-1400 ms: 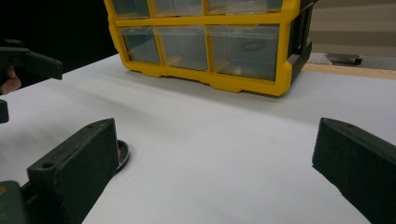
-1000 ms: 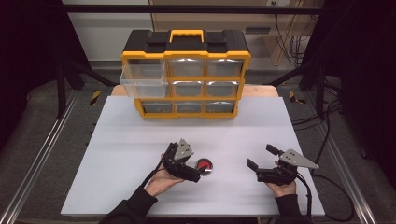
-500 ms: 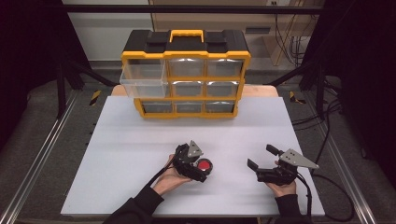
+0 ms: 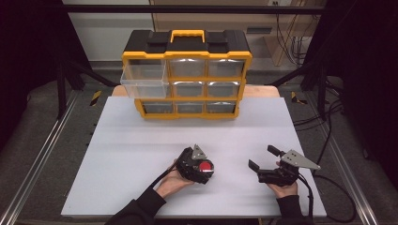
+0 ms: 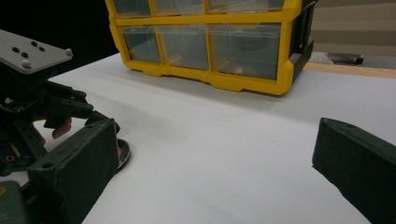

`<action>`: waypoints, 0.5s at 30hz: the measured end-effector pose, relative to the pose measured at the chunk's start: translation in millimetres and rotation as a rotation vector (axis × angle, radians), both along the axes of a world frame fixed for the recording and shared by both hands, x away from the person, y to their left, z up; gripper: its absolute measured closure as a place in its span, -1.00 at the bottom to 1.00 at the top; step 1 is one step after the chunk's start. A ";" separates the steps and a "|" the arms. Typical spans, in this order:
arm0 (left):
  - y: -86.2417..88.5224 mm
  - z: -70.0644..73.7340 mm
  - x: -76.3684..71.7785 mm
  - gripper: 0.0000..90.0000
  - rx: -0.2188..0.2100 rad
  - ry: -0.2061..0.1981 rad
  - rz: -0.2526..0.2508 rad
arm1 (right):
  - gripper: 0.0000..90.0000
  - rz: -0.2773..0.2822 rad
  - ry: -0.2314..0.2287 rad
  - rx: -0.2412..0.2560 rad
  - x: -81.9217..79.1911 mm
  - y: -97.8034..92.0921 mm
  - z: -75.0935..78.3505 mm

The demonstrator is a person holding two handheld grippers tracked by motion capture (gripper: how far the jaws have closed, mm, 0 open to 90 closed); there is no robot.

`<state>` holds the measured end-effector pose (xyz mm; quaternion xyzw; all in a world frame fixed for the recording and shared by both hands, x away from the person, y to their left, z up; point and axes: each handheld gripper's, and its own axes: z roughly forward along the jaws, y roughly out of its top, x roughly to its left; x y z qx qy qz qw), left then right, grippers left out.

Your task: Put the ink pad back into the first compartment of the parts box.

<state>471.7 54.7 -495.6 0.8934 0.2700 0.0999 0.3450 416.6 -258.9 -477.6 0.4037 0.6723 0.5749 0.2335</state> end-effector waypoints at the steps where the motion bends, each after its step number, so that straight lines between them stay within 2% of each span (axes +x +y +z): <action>1: -0.3 -0.2 -0.1 -0.55 0.002 0.002 -0.001 | -0.98 0.000 0.000 0.000 0.0 0.0 0.0; 15: -3.5 0.0 -3.1 -0.40 0.031 -0.014 0.003 | -0.98 0.004 0.000 0.002 -0.2 0.7 0.0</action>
